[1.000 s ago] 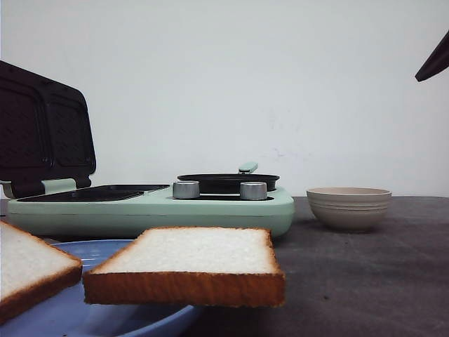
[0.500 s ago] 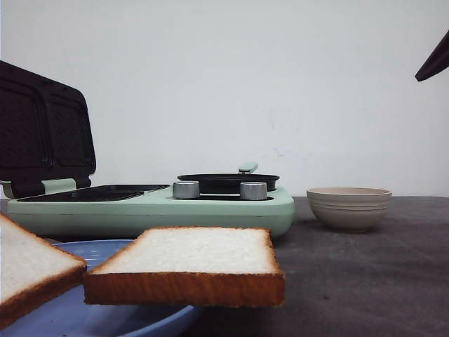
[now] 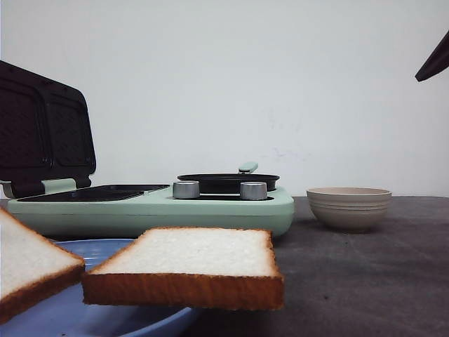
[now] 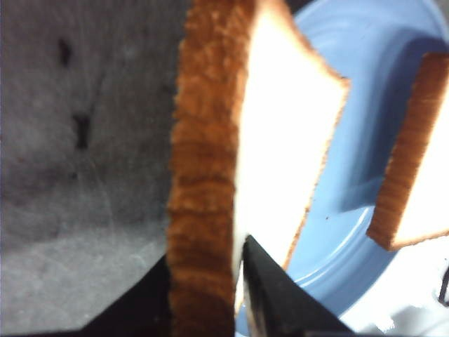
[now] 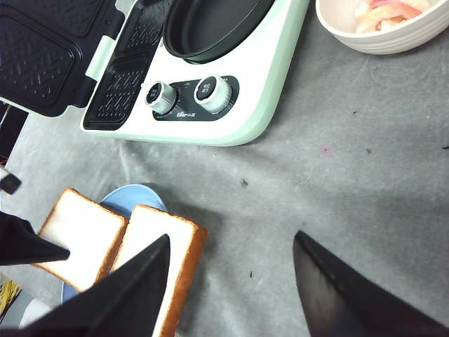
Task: Make breakfast with bread and shrimp
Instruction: 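Lift the bread slice with the left gripper toward the sandwich maker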
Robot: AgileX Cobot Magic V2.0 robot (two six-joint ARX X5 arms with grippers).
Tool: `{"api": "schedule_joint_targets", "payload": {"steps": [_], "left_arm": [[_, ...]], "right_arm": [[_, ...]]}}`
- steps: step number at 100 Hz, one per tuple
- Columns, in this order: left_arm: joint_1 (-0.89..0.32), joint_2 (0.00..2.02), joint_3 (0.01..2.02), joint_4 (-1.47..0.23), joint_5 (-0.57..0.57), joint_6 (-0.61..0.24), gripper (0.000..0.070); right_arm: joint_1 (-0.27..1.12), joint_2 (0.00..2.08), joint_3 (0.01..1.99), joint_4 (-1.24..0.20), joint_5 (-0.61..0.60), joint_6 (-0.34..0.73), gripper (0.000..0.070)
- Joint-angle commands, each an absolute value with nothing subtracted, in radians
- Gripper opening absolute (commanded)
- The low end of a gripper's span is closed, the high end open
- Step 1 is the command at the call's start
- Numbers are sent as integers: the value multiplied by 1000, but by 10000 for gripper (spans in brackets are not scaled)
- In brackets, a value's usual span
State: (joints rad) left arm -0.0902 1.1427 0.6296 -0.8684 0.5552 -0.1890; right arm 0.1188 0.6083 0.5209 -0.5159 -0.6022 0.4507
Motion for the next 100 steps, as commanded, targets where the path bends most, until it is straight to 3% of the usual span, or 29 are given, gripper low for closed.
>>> {"api": "schedule_joint_targets", "payload": {"steps": [1,37,100], "left_arm": [[-92,1128,646,-864,547,-177,11],[-92,991,646,-826,546,-186,11],[-96,842,646,-486,467,-249,12]], "right_arm": [[123,612,538,-511,-605,453,343],[123,612,538,-511,-604,456,343],[123,612,538,-511,-603,456,342]]}}
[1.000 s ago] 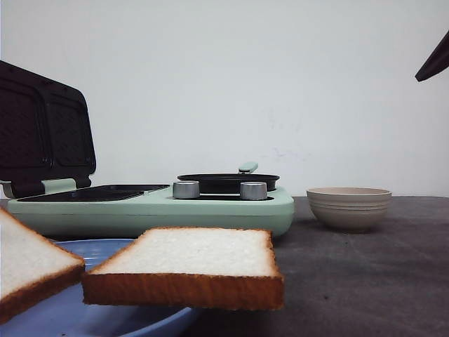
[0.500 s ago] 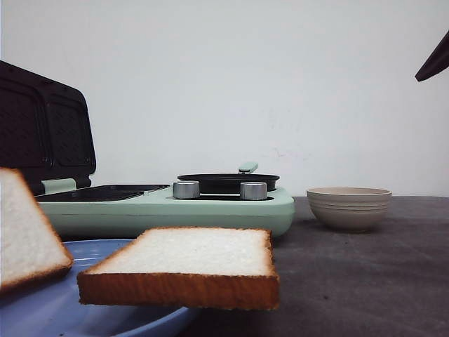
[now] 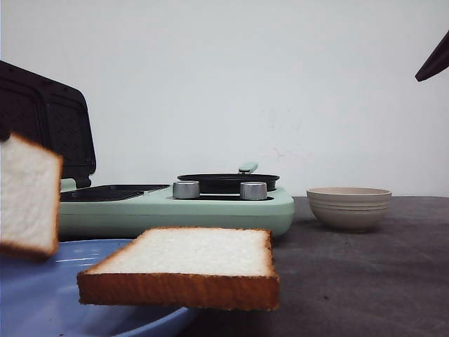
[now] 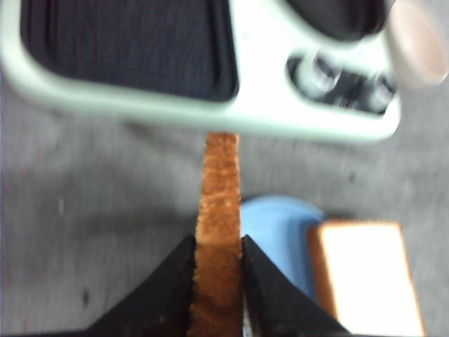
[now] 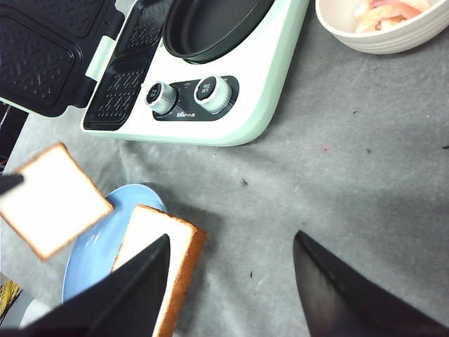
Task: Make breakfast with bread and shrimp
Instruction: 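Lift the bread slice with the left gripper toward the sandwich maker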
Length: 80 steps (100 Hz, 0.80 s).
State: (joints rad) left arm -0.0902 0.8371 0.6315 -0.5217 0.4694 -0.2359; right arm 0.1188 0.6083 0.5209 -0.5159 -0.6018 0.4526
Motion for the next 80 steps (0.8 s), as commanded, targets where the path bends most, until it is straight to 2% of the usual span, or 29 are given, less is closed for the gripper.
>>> {"api": "schedule_joint_targets", "payload": {"steps": [1,21,37,58,80], "left_arm": [[-97,842,646,-479,467,-250,11],[-140,842,646,-332,456,-256,12],[-190,842,657,-231,354,-259,12],[-224,875,719,-173,207,-140,12],[-225,1011,824,-131,164,-9,11]], "right_arm": [[123,612,538,-511,-603,456,342],[123,612,538,-511,-603,456,342],[123,612,538,-511,-602,456,342],[123,612,538,-511,-602,455,342],[123,612,538,-511,-595,451,342]]}}
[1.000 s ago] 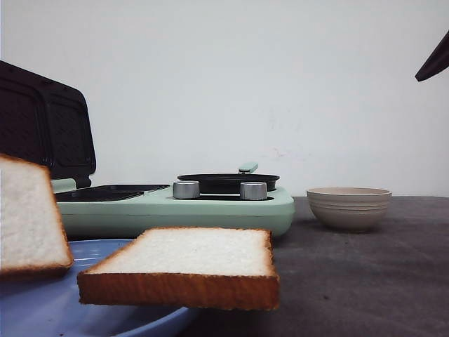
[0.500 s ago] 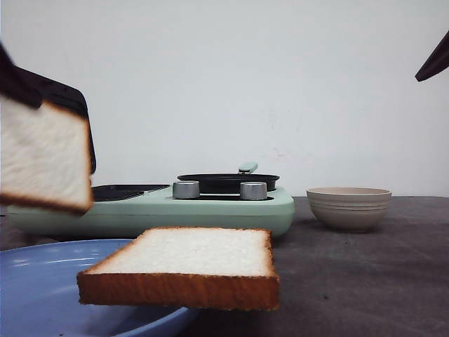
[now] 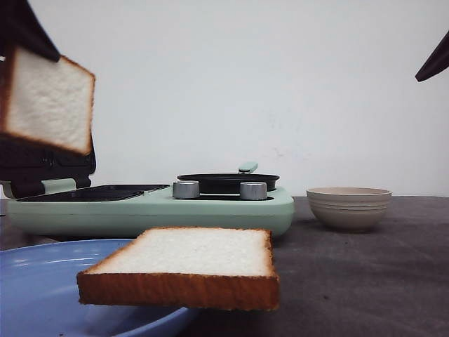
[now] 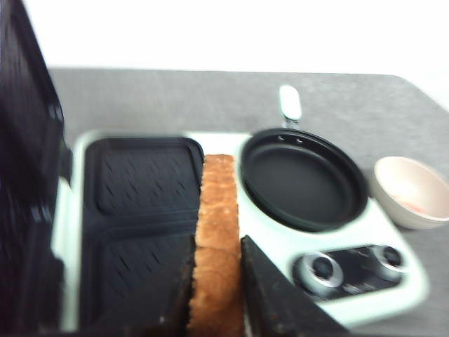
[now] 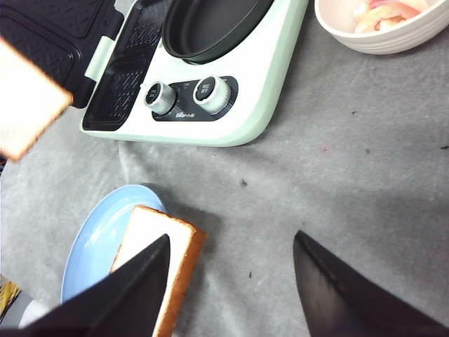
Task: Make breakfast with bread and shrimp
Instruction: 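Lift the bread slice with the left gripper toward the sandwich maker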
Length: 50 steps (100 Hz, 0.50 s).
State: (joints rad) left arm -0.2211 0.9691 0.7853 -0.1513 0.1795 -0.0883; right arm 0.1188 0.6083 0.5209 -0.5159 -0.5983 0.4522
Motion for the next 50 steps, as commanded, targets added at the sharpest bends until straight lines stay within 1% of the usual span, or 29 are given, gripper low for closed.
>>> {"api": "schedule_joint_targets", "payload": {"steps": [1,11,27,41,50], "left_arm": [[-225,1020,831,-131,161,-2,11],[-226,1106,896,-130,135,76,12],[-238,1250,1003,-109,33,227,11],[-242,1370,1084,-57,14,290,11],[-253,1448,1140,-40,-28,340,11]], "right_arm": [[123,612,538,-511,-595,451,342],[123,612,538,-515,-595,440,342],[123,612,538,-518,-595,433,342],[123,612,538,-525,-595,428,342],[123,612,538,-526,-595,419,342]]}}
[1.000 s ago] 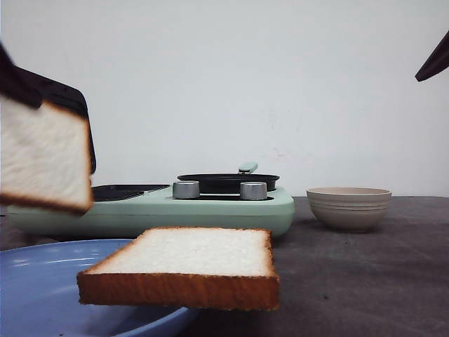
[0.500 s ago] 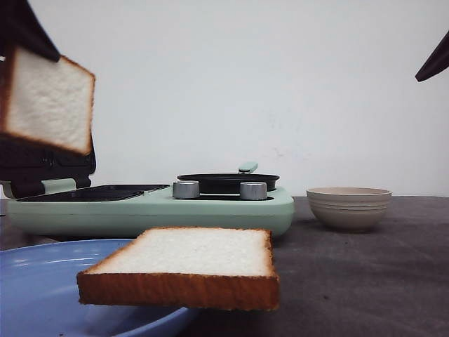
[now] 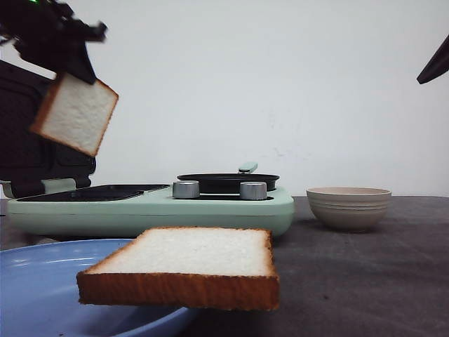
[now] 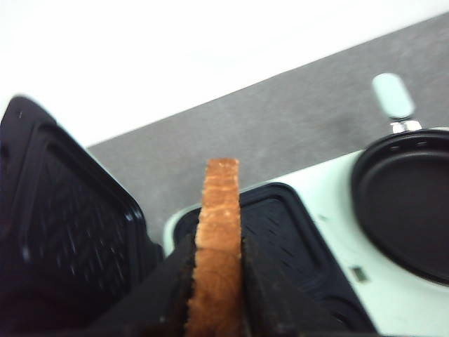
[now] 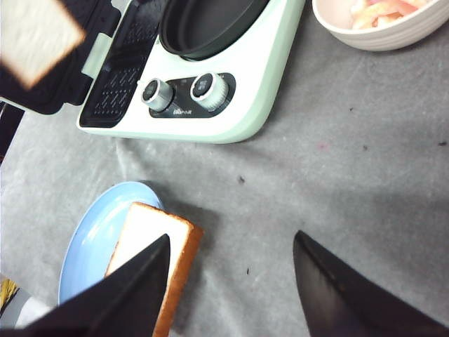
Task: Make breakfast with bread and shrimp
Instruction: 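Lift the bread slice with the left gripper toward the sandwich maker, then lower the bread into the farther sandwich-maker tray and open left gripper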
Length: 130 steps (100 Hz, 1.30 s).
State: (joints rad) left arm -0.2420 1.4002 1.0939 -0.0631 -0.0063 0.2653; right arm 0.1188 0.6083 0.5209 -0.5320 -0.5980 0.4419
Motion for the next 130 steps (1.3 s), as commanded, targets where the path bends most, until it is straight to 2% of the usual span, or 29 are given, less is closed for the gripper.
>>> {"api": "schedule_joint_targets", "payload": {"steps": [1,41,70,92,130], "left_arm": [[-255,1457,1146,-38,-31,347,11],[-304,1771,1384,-21,-163,589,10],[-324,1877,1433,9,-237,697,10],[-330,1886,1433,1,-247,731,10],[-329,1886,1433,-65,-245,724,10]], "right_arm": [[123,612,538,-526,-595,418,342],[123,612,538,-533,-572,400,342],[123,612,538,-534,-572,398,342],[123,612,538,-540,-572,398,342],[123,612,538,-556,-572,392,342]]}}
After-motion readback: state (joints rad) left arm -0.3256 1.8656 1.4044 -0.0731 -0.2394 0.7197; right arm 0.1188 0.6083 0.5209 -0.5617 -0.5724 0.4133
